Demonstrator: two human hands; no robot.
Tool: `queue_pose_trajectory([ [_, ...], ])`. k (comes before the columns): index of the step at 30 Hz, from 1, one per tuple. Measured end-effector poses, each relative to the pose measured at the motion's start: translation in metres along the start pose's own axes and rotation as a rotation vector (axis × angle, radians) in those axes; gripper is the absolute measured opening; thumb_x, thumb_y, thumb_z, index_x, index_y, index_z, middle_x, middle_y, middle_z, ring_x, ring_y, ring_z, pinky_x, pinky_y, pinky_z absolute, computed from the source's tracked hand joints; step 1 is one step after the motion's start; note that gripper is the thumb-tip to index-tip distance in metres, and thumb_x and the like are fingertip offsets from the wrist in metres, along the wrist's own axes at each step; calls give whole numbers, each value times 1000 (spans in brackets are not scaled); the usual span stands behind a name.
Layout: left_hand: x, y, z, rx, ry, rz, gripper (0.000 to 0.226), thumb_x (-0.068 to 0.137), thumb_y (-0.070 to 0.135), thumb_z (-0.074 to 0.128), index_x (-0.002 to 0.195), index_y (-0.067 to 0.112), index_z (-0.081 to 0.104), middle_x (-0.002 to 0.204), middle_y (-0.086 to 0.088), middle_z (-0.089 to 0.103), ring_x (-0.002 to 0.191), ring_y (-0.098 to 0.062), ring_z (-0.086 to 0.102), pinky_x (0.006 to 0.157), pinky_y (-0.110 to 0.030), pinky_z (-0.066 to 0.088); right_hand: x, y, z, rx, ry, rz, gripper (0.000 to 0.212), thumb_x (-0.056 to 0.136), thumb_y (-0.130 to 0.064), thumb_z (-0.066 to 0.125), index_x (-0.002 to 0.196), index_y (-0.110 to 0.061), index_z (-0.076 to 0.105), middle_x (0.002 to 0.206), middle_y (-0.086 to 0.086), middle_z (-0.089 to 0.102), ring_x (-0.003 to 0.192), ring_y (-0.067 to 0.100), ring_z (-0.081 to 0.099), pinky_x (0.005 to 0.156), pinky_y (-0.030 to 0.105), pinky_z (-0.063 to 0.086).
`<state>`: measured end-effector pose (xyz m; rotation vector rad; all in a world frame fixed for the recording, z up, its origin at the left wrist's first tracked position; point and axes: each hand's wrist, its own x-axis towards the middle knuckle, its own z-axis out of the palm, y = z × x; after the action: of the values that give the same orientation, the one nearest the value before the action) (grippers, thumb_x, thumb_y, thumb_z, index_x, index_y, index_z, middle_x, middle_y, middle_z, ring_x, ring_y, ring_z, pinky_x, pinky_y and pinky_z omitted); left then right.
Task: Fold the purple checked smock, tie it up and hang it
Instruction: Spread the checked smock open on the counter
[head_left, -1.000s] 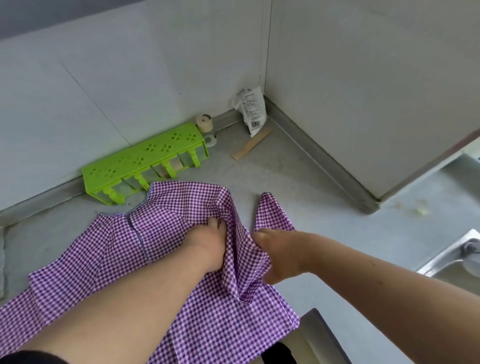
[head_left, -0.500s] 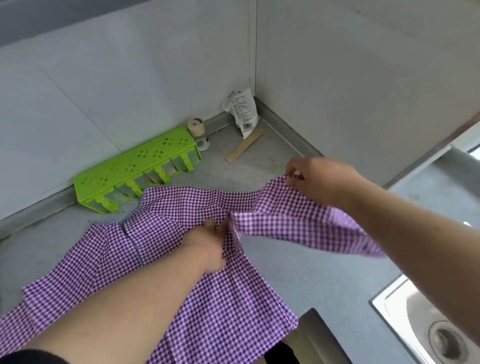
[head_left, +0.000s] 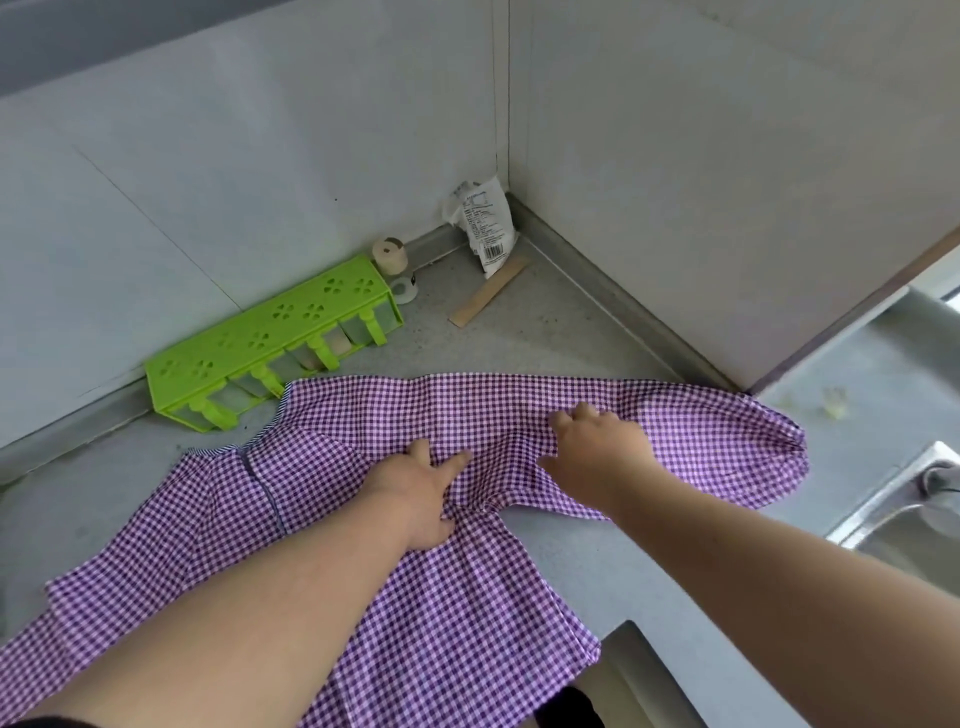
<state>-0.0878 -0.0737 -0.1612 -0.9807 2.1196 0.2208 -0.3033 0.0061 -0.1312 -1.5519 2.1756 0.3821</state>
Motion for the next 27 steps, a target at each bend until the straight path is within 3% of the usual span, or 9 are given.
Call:
queue_pose_trajectory([
  [3,-2,1,0,28,18,3,102,91,75,53,163,49,-14,167,-19,16,129,-36,54,100,-46,55,-1,-5,25,84,-115,48,93,95,-70,49,165,-22,11,173,13,7,156,42,18,117,60,35],
  [6,-4,1,4,61,21,-1,104,89,80,51,162,48,-16,167,-19,16,132,-37,51,101,-46,53,7,1,36,66,-160,32,115,89,-75,57,165,-23,-13,171,11,-22,159,41,-8,127,58,14],
  [9,-8,1,8,95,19,2,110,87,83,52,163,44,-18,171,-20,11,141,-43,44,111,-50,47,22,20,25,42,-184,12,128,81,-77,65,163,-26,-18,170,7,-27,158,37,-13,127,58,8],
  [13,-14,-8,21,-9,18,-6,119,85,82,59,164,39,-20,176,-13,-10,157,-44,19,126,-53,29,41,36,-2,-32,-219,26,130,79,-66,76,164,-27,-14,172,6,-22,159,36,-8,126,62,12],
  [17,-20,-18,35,-121,58,-11,123,83,80,63,165,35,-17,176,-1,-15,160,-40,10,127,-53,27,25,-7,-3,-23,-4,-102,98,94,-40,67,166,-32,0,173,13,-9,159,39,-2,127,61,11],
  [19,-21,-22,39,-142,90,11,122,84,80,63,166,32,-13,176,1,-16,161,-39,8,128,-54,26,10,-43,7,61,15,-268,88,97,-56,58,164,-40,4,174,8,-4,160,35,3,126,57,16],
  [22,-28,-33,49,-175,118,41,117,87,76,62,168,27,-7,176,2,-17,163,-31,4,129,-53,23,-1,-81,30,-18,-158,-300,106,86,-79,57,164,-39,-2,173,9,-14,160,36,-5,126,59,16],
  [24,-39,-47,61,-199,149,20,113,89,72,63,168,26,-2,176,3,-14,163,-26,5,129,-52,24,2,-86,37,-123,-201,-280,123,78,-83,62,164,-34,-10,170,12,-25,158,39,-14,126,61,12],
  [27,-59,-70,80,-174,196,-37,108,90,73,59,168,22,5,177,-1,-6,161,-26,9,130,-50,19,9,-79,30,-189,-205,-291,130,74,-83,67,163,-34,-15,170,12,-27,159,38,-13,125,63,16],
])
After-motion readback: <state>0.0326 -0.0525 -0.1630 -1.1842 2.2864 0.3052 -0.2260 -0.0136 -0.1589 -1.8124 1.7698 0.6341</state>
